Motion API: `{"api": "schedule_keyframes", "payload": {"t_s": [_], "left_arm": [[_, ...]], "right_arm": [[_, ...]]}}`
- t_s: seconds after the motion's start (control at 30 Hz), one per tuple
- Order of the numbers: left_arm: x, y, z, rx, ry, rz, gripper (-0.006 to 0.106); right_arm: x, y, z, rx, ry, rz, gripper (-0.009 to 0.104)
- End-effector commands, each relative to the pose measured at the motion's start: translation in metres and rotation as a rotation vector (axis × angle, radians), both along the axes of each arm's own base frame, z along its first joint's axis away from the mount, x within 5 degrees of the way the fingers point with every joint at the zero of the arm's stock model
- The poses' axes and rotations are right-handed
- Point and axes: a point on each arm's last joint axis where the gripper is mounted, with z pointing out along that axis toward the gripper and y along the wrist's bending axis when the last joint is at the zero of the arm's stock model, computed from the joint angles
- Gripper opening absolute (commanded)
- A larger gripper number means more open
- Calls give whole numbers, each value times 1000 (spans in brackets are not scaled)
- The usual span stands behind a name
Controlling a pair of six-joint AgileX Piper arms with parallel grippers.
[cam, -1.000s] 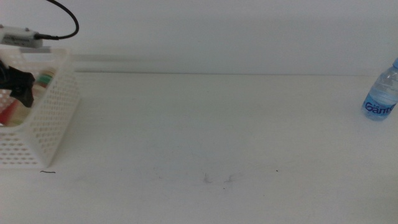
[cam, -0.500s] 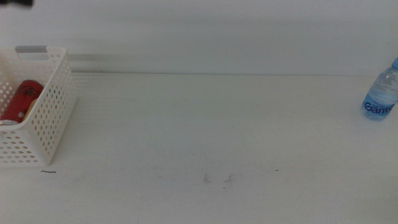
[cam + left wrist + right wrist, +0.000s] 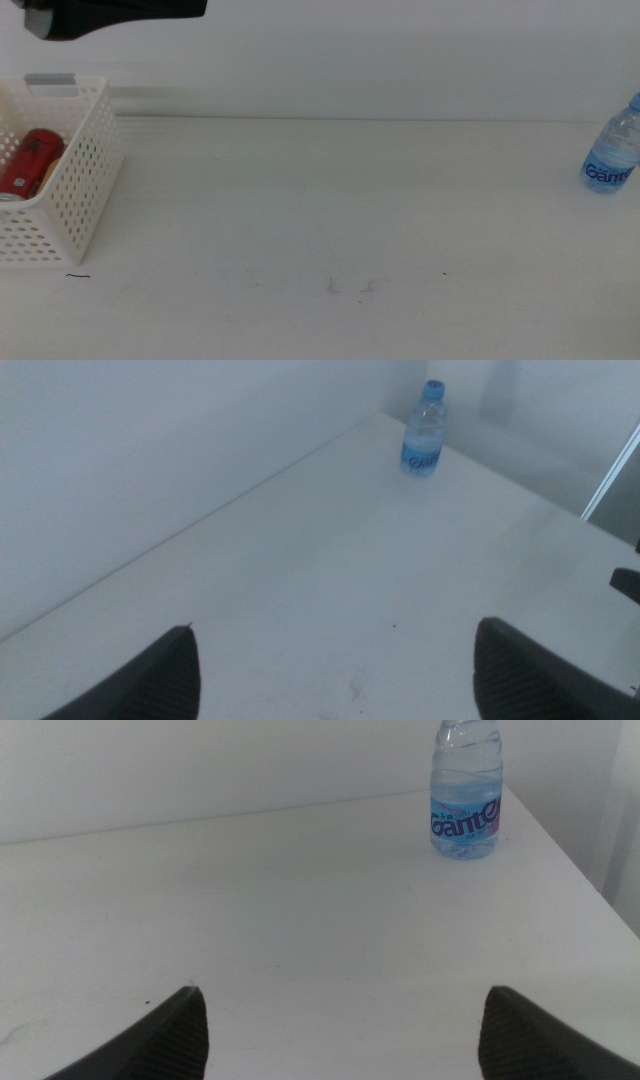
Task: Use arms to grab the bottles and put them into the dustbin to the left of the table.
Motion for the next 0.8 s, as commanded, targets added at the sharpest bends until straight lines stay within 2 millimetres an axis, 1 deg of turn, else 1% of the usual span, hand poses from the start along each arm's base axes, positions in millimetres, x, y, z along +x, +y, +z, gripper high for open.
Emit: {"api": "schedule_keyframes", "payload": {"t_s": [0.0,0.5,0.53,0.6,0.77], "left_arm": [[0,-1,0,-3,-4,-9,94],[1,0,-1,26,-27,3,94],[1,0,-1,26,-27,3,94],[1,0,-1,26,-27,3,94],[1,0,-1,26,-27,3,94]], "right_arm": [[0,0,0,-8,-14,-5,86],[0,0,0,-9,-14,-4,86],[0,-2,1,-103,-30,-1,86],[1,-3,5,-170,-68,-1,86],[2,-2,9,-173,-111,4,86]]}}
